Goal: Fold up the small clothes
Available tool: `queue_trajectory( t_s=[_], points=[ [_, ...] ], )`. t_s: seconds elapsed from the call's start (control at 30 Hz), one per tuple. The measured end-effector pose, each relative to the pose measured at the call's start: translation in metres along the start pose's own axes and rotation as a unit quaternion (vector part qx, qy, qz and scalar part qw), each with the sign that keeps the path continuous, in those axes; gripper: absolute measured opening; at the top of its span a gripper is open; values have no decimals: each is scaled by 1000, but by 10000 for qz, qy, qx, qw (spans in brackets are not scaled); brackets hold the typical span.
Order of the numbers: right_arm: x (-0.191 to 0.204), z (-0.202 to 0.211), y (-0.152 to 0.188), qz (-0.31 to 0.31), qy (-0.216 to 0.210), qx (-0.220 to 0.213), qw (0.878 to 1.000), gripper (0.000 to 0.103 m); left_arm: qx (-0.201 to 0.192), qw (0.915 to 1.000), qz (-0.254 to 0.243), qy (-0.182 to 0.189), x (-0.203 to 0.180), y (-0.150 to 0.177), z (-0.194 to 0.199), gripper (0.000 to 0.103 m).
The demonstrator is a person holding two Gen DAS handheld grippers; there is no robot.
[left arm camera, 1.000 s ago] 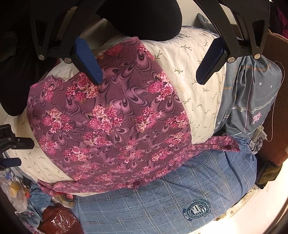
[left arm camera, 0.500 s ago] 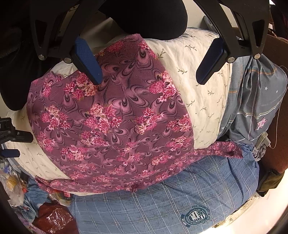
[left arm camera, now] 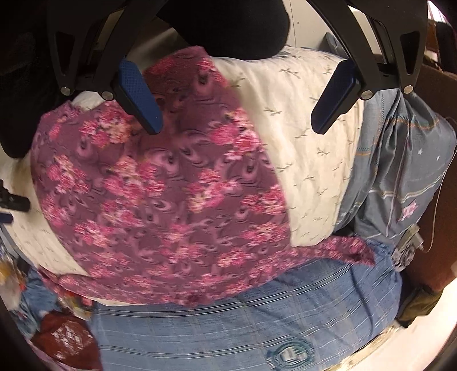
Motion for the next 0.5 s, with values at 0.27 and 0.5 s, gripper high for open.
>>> queue_trajectory(
  t_s=[0.27,0.5],
  points=[
    [-12,-23,-1,-282,-372,230,9986,99,532,9946,800,-402,63,-5,-24,103],
    [-6,-41,-3,-568,-963,470,9926,98,883,9914,964,-45,62,8,-42,103]
  ],
)
Point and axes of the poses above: each gripper's, at about its wrist camera, not at the fingertips, and z roughly against the way its jaws point, x to its left, y to its underside, the point moved 10 cm from there along -z, roughly the way its jaws point, and after that the axes turned 14 degrees about x, right-handed, at the moved point
